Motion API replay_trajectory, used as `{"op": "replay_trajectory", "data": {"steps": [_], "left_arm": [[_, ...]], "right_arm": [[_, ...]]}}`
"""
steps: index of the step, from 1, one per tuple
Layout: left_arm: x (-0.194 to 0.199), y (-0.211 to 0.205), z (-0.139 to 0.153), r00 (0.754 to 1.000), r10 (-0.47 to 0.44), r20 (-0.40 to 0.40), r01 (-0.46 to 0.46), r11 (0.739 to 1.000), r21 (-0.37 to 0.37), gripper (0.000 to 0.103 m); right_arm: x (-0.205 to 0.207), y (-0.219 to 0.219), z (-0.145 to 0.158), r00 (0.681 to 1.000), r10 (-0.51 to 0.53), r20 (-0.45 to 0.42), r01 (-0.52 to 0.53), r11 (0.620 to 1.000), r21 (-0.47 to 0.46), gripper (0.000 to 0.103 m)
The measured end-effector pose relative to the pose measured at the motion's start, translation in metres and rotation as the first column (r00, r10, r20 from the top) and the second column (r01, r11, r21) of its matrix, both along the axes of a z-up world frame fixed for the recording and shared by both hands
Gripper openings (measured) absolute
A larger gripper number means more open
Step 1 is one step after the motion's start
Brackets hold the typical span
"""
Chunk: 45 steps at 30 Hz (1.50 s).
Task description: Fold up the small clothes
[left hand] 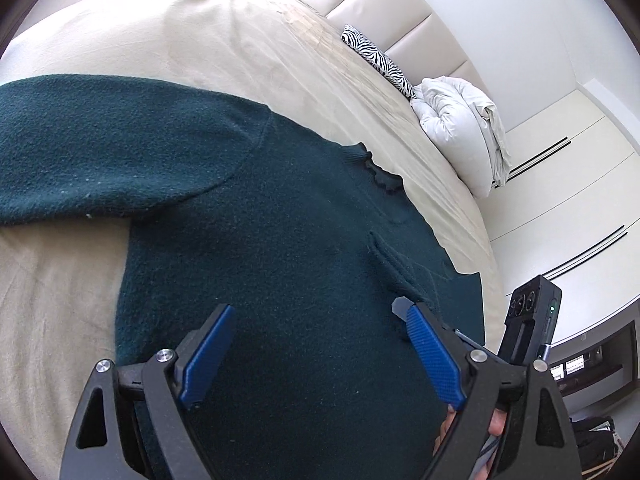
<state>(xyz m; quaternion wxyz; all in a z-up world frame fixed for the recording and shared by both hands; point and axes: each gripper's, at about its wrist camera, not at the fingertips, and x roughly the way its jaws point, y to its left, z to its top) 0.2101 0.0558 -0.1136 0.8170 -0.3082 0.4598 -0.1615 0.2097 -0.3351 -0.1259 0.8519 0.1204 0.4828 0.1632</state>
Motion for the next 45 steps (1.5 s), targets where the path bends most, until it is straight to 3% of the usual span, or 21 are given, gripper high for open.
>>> {"op": "replay_trajectory", "data": {"steps": [1, 3, 6, 10, 15, 18, 20, 24, 30, 40, 45], "left_arm": [[0.004, -0.007, -0.001, 1.0, -0.01, -0.003, 0.01, 1.0, -0.001, 0.09], [0.014, -0.024, -0.002, 0.999, -0.037, -0.011, 0.037, 0.999, 0.001, 0.091], [0.031, -0.055, -0.004, 0.996, -0.084, -0.032, 0.084, 0.996, 0.013, 0.091], [0.06, -0.087, -0.013, 0.993, -0.104, -0.056, 0.109, 0.988, 0.105, 0.089], [0.091, -0.109, -0.015, 0.99, -0.123, -0.074, 0.135, 0.974, 0.182, 0.056], [0.095, -0.125, -0.018, 0.985, -0.153, -0.078, 0.168, 0.949, 0.265, 0.047], [0.092, -0.127, -0.019, 0.985, -0.153, -0.076, 0.169, 0.935, 0.312, 0.033], [0.09, -0.117, -0.015, 0.985, -0.161, -0.062, 0.173, 0.929, 0.326, 0.011], [0.074, -0.114, 0.01, 0.979, -0.192, 0.067, 0.154, 0.915, 0.372, 0.009], [0.082, -0.083, 0.012, 0.976, -0.118, 0.183, 0.067, 0.961, 0.267, 0.01], [0.079, -0.078, 0.005, 0.972, -0.105, 0.21, 0.045, 0.962, 0.27, 0.01]], "right_arm": [[-0.005, -0.002, -0.003, 1.0, 0.004, -0.018, -0.003, 0.999, 0.046, 0.029], [-0.021, -0.013, 0.003, 1.0, -0.016, 0.001, 0.015, 0.994, 0.11, 0.054], [-0.05, -0.03, 0.017, 0.997, -0.047, 0.063, 0.036, 0.987, 0.158, 0.055], [-0.083, -0.075, 0.024, 0.99, -0.129, 0.06, 0.11, 0.962, 0.25, 0.055], [-0.113, -0.131, 0.035, 0.971, -0.224, 0.081, 0.187, 0.929, 0.32, 0.055], [-0.118, -0.164, 0.042, 0.952, -0.288, 0.108, 0.24, 0.916, 0.322, 0.054], [-0.116, -0.184, 0.047, 0.941, -0.318, 0.118, 0.268, 0.91, 0.318, 0.054], [-0.109, -0.222, 0.054, 0.918, -0.378, 0.12, 0.334, 0.899, 0.282, 0.054], [-0.077, -0.269, 0.059, 0.905, -0.412, 0.106, 0.377, 0.892, 0.251, 0.054], [0.002, -0.297, 0.023, 0.911, -0.412, -0.02, 0.406, 0.887, 0.218, 0.053], [0.035, -0.293, 0.007, 0.92, -0.388, -0.055, 0.39, 0.898, 0.205, 0.053]]}}
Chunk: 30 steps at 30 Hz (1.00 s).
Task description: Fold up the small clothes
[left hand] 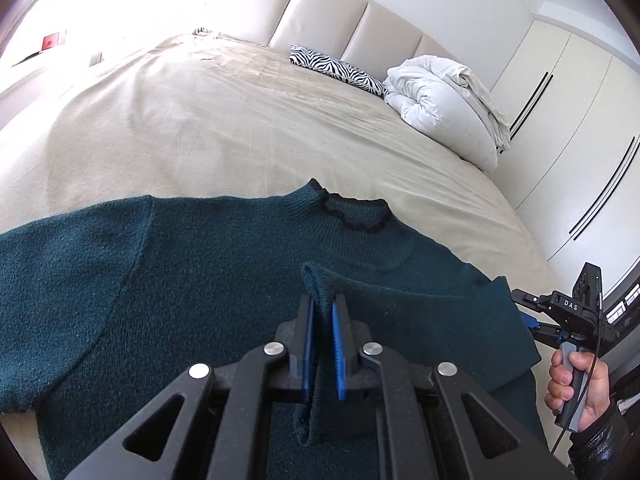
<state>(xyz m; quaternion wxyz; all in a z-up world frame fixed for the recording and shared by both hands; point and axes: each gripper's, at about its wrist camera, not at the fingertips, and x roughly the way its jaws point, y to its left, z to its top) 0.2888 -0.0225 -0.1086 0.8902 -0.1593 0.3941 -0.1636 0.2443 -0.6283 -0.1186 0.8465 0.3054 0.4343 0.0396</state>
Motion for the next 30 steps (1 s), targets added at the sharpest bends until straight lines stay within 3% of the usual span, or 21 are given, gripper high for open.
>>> {"op": "replay_trajectory", "data": {"steps": [2, 7, 10, 11, 19, 22, 26, 28, 29, 30], "left_arm": [[-0.008, 0.004, 0.0, 0.999, 0.028, 0.032, -0.028, 1.0, -0.012, 0.01], [-0.013, 0.024, -0.001, 0.992, 0.115, 0.052, -0.113, 0.993, -0.041, 0.009], [-0.008, 0.023, -0.015, 0.995, 0.102, 0.008, -0.102, 0.995, -0.015, 0.009], [-0.008, 0.024, -0.019, 0.994, 0.107, -0.002, -0.107, 0.994, -0.015, 0.009], [-0.009, 0.03, -0.037, 0.989, 0.134, -0.059, -0.136, 0.99, -0.03, 0.009], [-0.009, 0.03, -0.041, 0.99, 0.127, -0.057, -0.129, 0.991, -0.03, 0.009], [-0.007, 0.035, -0.043, 0.99, 0.13, -0.062, -0.134, 0.989, -0.065, 0.011], [-0.008, 0.034, -0.043, 0.99, 0.13, -0.059, -0.134, 0.989, -0.066, 0.012], [-0.008, 0.033, -0.044, 0.99, 0.13, -0.056, -0.134, 0.989, -0.061, 0.012], [-0.008, 0.032, -0.044, 0.99, 0.13, -0.054, -0.133, 0.989, -0.056, 0.012]], "right_arm": [[0.011, -0.002, -0.009, 1.0, -0.006, -0.029, 0.006, 1.0, 0.015, 0.053], [0.03, -0.015, -0.021, 0.999, -0.019, -0.045, 0.021, 0.998, 0.062, 0.04], [0.036, -0.016, -0.03, 0.997, -0.045, -0.06, 0.05, 0.995, 0.083, 0.021], [0.036, -0.017, -0.031, 0.997, -0.048, -0.068, 0.052, 0.997, 0.062, 0.01], [0.049, -0.018, -0.039, 0.993, -0.063, -0.097, 0.062, 0.998, -0.008, 0.004], [0.053, -0.032, -0.045, 0.992, -0.077, -0.097, 0.081, 0.996, 0.038, 0.003], [0.034, -0.025, -0.029, 0.995, -0.049, -0.09, 0.051, 0.998, 0.025, 0.012], [0.011, -0.02, -0.017, 0.997, -0.034, -0.064, 0.037, 0.998, 0.048, 0.031], [0.001, -0.015, -0.013, 0.997, -0.028, -0.067, 0.031, 0.999, 0.042, 0.058], [-0.009, -0.01, -0.009, 0.997, -0.019, -0.075, 0.021, 1.0, 0.023, 0.064]]}}
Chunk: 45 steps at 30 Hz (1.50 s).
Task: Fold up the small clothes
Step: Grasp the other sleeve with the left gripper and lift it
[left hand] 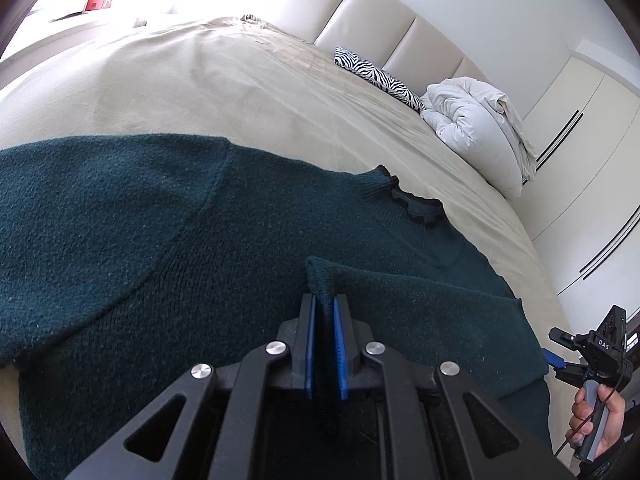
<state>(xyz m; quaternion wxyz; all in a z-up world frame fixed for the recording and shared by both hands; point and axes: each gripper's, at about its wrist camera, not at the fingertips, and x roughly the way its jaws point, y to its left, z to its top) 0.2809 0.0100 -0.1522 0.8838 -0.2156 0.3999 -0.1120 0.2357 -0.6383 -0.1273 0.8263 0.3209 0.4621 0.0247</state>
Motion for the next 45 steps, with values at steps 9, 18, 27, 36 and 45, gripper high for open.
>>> {"op": "replay_trajectory", "data": {"steps": [9, 18, 27, 36, 45], "left_arm": [[0.001, -0.001, -0.001, 1.0, -0.002, 0.004, 0.002, 1.0, 0.007, 0.012], [0.002, 0.002, -0.007, 1.0, -0.006, 0.014, 0.006, 1.0, -0.008, 0.013], [-0.044, 0.039, 0.045, 0.996, 0.041, 0.084, -0.039, 0.999, -0.03, 0.066], [-0.168, 0.247, 0.048, 0.872, 0.49, 0.018, -0.47, 0.845, -0.257, 0.072], [-0.226, 0.363, 0.004, 0.686, 0.705, -0.18, -0.693, 0.557, -0.458, 0.072]], "right_arm": [[-0.012, 0.052, -0.009, 0.982, 0.145, -0.121, -0.17, 0.959, -0.227, 0.013], [-0.031, 0.033, -0.03, 0.995, 0.095, -0.042, -0.102, 0.969, -0.227, 0.007], [-0.064, 0.047, 0.014, 0.996, 0.041, 0.084, -0.011, 0.945, -0.328, 0.018], [-0.16, 0.173, 0.128, 0.845, 0.125, 0.519, 0.183, 0.845, -0.502, 0.103], [-0.155, 0.264, 0.138, 0.886, 0.165, 0.433, -0.053, 0.965, -0.258, 0.103]]}}
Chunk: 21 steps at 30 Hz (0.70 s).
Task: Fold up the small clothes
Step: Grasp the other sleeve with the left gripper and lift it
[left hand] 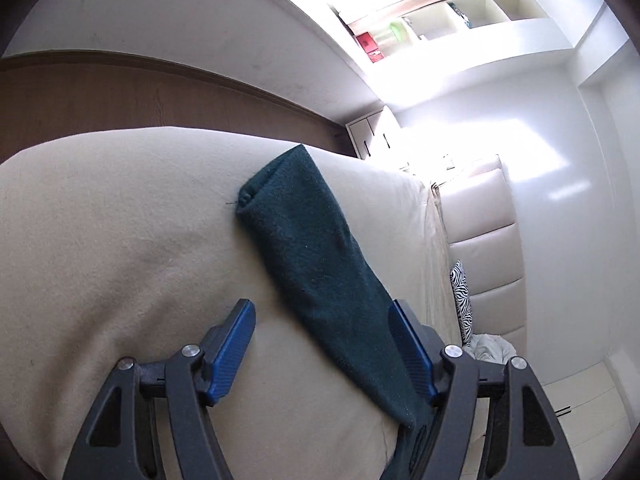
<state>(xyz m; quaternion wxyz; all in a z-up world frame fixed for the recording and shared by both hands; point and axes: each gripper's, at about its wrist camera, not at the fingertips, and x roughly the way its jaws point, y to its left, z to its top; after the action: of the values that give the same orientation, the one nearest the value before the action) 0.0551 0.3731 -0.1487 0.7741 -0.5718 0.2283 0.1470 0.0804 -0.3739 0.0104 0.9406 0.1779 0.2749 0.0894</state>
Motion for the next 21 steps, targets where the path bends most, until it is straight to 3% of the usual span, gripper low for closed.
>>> {"op": "replay_trajectory", "data": {"steps": [5, 8, 10, 12, 14, 16, 19, 21], "left_arm": [[0.022, 0.005, -0.011, 0.998, 0.057, -0.027, -0.058, 0.998, -0.037, 0.073], [0.036, 0.012, -0.014, 0.994, 0.106, -0.002, -0.105, 0.991, -0.076, 0.073], [0.045, 0.017, -0.022, 0.993, 0.12, 0.001, -0.119, 0.987, -0.106, 0.063], [0.051, 0.024, -0.031, 0.991, 0.134, -0.012, -0.134, 0.979, -0.155, 0.028], [0.052, 0.034, -0.038, 0.989, 0.14, -0.045, -0.146, 0.974, -0.173, 0.007], [0.057, 0.032, -0.029, 0.991, 0.123, -0.05, -0.128, 0.984, -0.122, 0.008], [0.073, 0.011, 0.005, 0.996, 0.075, -0.054, -0.073, 0.997, 0.037, 0.008], [0.089, -0.011, 0.031, 0.998, 0.011, -0.06, -0.003, 0.99, 0.144, 0.008]], "right_arm": [[-0.001, 0.029, -0.006, 0.998, 0.042, -0.05, -0.037, 0.996, 0.084, 0.103], [-0.004, 0.035, -0.01, 0.997, 0.047, -0.069, -0.039, 0.993, 0.116, 0.103], [-0.006, 0.034, -0.013, 0.995, 0.06, -0.08, -0.049, 0.991, 0.128, 0.103], [-0.008, 0.034, -0.015, 0.994, 0.065, -0.086, -0.053, 0.989, 0.138, 0.101], [-0.01, 0.027, -0.018, 0.994, 0.071, -0.089, -0.056, 0.987, 0.153, 0.1], [-0.011, 0.02, -0.023, 0.994, 0.067, -0.09, -0.051, 0.985, 0.166, 0.1], [-0.012, 0.007, -0.033, 0.994, 0.057, -0.098, -0.039, 0.984, 0.176, 0.097], [-0.012, -0.003, -0.042, 0.993, 0.042, -0.113, -0.02, 0.982, 0.19, 0.097]]}}
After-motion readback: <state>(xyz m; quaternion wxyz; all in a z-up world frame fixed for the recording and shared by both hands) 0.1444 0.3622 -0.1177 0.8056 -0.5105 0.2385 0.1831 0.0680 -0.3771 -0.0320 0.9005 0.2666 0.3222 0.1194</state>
